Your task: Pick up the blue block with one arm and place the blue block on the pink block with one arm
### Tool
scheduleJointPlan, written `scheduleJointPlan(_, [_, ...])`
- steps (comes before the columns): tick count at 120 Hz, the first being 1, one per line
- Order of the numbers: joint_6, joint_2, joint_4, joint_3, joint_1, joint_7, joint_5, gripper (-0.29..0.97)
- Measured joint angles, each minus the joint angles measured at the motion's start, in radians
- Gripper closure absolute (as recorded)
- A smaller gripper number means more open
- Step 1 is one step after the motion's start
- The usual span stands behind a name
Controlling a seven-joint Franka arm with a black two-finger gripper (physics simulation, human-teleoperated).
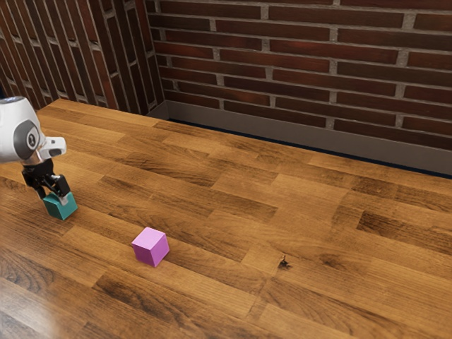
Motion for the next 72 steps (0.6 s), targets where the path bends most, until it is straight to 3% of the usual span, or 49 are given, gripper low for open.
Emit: scheduleJointPlan(72, [0.009, 0.009, -0.008, -0.009, 0.000, 0.032, 0.001, 0.11])
